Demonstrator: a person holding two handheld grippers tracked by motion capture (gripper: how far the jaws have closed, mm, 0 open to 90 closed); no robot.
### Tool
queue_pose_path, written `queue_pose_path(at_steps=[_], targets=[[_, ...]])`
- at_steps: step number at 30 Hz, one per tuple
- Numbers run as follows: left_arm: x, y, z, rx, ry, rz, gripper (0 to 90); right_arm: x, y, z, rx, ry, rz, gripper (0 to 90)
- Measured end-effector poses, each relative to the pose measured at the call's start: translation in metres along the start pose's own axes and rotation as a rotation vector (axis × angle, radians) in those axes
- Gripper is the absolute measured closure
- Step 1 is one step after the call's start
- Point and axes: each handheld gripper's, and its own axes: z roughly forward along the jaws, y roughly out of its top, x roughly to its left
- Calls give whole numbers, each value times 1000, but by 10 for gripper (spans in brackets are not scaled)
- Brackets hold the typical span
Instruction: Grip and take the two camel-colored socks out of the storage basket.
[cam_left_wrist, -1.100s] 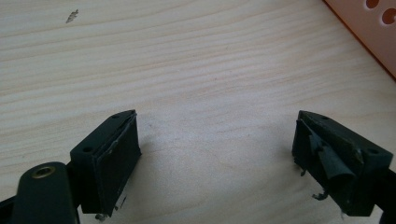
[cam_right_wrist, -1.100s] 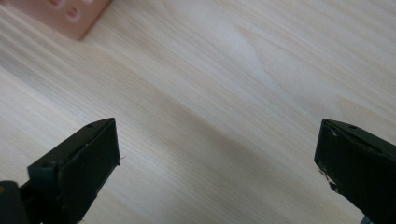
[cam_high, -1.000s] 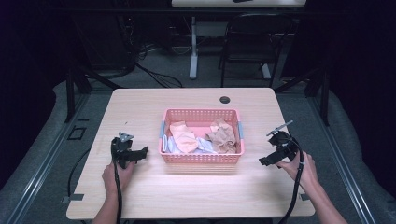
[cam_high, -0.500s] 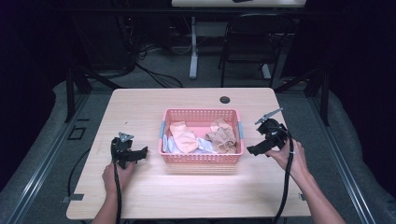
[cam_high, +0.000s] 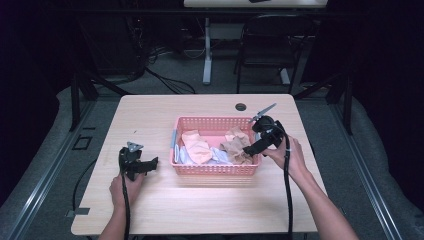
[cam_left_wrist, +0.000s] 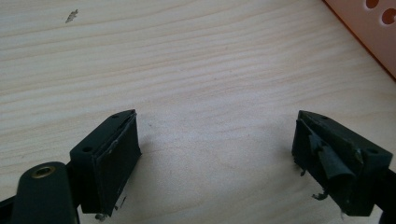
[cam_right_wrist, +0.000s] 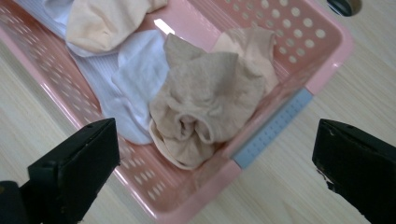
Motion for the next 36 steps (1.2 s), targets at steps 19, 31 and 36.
queue_pose_path(at_steps=[19, 31, 36], targets=[[0, 0, 0, 0, 0, 0, 145, 7, 27, 64, 172, 22, 5, 395], [0, 0, 0, 0, -1, 0, 145, 5, 26, 77, 230, 20, 22, 542], [0, 0, 0, 0, 0, 0, 146, 3, 25, 78, 237, 13, 35, 701]])
